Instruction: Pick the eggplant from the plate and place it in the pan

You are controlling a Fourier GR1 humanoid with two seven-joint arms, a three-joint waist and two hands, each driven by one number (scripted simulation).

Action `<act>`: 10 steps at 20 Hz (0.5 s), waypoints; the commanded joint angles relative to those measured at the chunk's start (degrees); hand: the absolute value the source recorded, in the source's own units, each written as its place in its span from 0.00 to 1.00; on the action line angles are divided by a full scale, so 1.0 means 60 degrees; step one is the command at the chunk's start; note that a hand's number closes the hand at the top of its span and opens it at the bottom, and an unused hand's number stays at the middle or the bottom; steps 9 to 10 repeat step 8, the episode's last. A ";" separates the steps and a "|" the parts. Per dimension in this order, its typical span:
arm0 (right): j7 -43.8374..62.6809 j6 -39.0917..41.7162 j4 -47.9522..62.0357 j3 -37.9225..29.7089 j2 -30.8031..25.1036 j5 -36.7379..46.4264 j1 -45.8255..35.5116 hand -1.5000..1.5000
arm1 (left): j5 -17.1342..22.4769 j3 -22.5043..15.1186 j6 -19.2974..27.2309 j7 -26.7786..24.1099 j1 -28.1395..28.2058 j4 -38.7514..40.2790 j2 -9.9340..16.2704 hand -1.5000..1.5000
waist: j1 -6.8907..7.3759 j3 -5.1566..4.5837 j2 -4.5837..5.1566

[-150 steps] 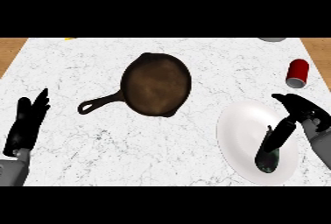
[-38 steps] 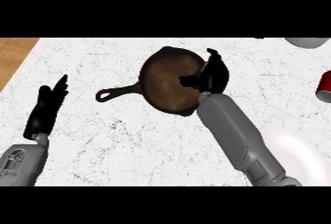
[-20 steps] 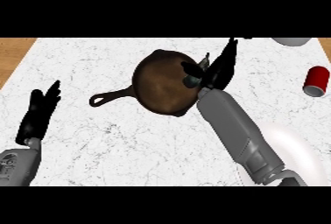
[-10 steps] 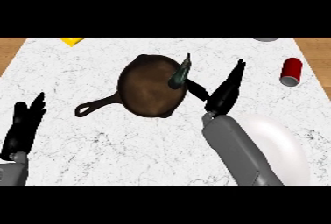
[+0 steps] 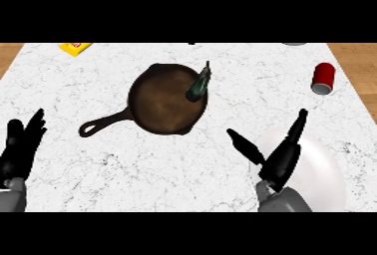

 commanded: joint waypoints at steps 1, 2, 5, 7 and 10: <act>0.0473 0.0824 -0.2704 0.0407 -0.0592 0.0891 0.2169 0.00 | -0.0263 -0.0213 0.0282 0.0037 -0.0045 -0.0091 -0.0309 0.50 | 0.0014 -0.0007 0.0047; 0.0508 0.0751 -0.3228 0.0476 -0.0584 0.1201 0.2806 0.00 | 0.0009 0.0048 -0.0134 0.0080 -0.0150 0.0036 0.0016 0.50 | 0.0117 -0.0001 0.0083; 0.0433 0.0759 -0.5035 0.0982 -0.1153 0.1587 0.4657 0.00 | -0.0029 0.0150 -0.0093 -0.0142 -0.0127 0.0159 0.0040 0.50 | 0.0094 0.0000 0.0091; 0.0756 0.1350 -0.5970 0.0367 -0.1848 0.1382 0.5084 0.00 | -0.0203 -0.0229 0.0113 0.0696 -0.0235 -0.0675 -0.0280 0.50 | 0.0259 0.0015 0.0118; 0.0788 0.1480 -0.6603 0.0552 -0.2030 0.1606 0.5708 0.00 | 0.0070 0.0126 -0.0281 0.0495 0.0172 -0.0818 0.0175 0.50 | 0.0269 0.0011 0.0102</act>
